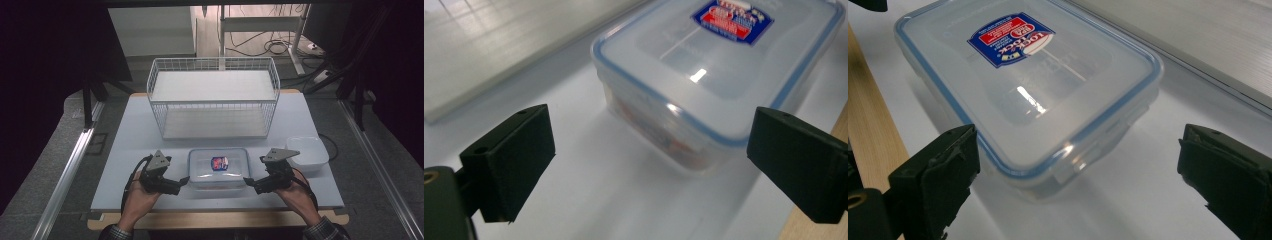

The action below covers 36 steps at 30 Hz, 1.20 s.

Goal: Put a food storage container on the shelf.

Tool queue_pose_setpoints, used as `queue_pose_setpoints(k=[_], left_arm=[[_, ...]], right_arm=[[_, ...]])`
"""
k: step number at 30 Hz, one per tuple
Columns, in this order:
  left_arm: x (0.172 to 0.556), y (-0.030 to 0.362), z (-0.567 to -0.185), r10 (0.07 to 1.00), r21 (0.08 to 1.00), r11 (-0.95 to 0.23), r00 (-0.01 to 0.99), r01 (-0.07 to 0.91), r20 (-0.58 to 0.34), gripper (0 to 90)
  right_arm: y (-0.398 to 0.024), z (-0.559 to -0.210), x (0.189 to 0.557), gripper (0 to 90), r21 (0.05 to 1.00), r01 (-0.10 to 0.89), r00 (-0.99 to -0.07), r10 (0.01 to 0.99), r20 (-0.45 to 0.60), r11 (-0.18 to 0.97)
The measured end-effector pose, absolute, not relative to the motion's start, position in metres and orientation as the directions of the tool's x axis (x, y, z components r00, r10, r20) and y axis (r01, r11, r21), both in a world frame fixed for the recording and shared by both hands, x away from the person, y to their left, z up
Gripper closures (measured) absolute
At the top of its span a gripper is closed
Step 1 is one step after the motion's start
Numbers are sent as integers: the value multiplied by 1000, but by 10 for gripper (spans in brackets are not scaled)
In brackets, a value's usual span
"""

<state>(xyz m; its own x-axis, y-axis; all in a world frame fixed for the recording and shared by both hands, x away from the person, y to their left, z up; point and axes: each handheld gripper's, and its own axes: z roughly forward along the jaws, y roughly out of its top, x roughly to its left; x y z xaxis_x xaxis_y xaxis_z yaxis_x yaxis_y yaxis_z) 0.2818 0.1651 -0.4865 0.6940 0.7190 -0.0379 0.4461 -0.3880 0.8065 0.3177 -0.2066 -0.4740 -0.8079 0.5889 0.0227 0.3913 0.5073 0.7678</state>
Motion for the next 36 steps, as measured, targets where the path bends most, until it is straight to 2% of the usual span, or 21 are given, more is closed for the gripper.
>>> queue_pose_setpoints(k=[6, 10, 12, 16, 17, 19, 21, 24, 26, 28, 32, 36], left_arm=[[301, 154, -488, 695, 774, -401, 713, 490, -92, 53], [309, 149, -490, 685, 766, -405, 721, 500, -109, 75], [315, 144, -493, 674, 762, -400, 726, 510, -132, 83], [320, 144, -496, 666, 759, -370, 722, 535, -185, 68], [322, 145, -498, 659, 754, -358, 722, 550, -213, 68], [325, 147, -502, 641, 748, -332, 719, 575, -268, 53], [327, 145, -507, 613, 727, -326, 721, 605, -325, 31], [328, 146, -509, 605, 715, -314, 712, 625, -357, 33], [331, 148, -516, 562, 675, -293, 693, 677, -452, 44], [330, 148, -517, 556, 661, -288, 683, 692, -473, 52], [326, 149, -512, 569, 662, -295, 684, 689, -457, 100], [317, 156, -509, 563, 662, -278, 677, 696, -475, 228]], right_arm=[[-196, -467, 331, 0, 752, 452, -791, 605, 89, 481], [-192, -466, 335, 0, 724, 462, -784, 617, 64, 512], [-189, -468, 340, 64, 721, 475, -780, 621, 80, 504], [-188, -473, 346, 87, 711, 496, -778, 619, 108, 499], [-189, -476, 349, 85, 704, 508, -780, 612, 130, 497], [-191, -483, 354, 75, 685, 563, -773, 588, 238, 462], [-190, -485, 355, 70, 678, 582, -764, 588, 266, 449], [-191, -486, 357, 76, 668, 601, -754, 589, 290, 440], [-193, -491, 361, 82, 637, 653, -726, 578, 372, 410], [-195, -494, 364, 82, 630, 667, -718, 570, 400, 399], [-195, -495, 363, 107, 597, 697, -701, 556, 448, 398], [-198, -488, 354, 191, 592, 682, -717, 554, 423, 430]])
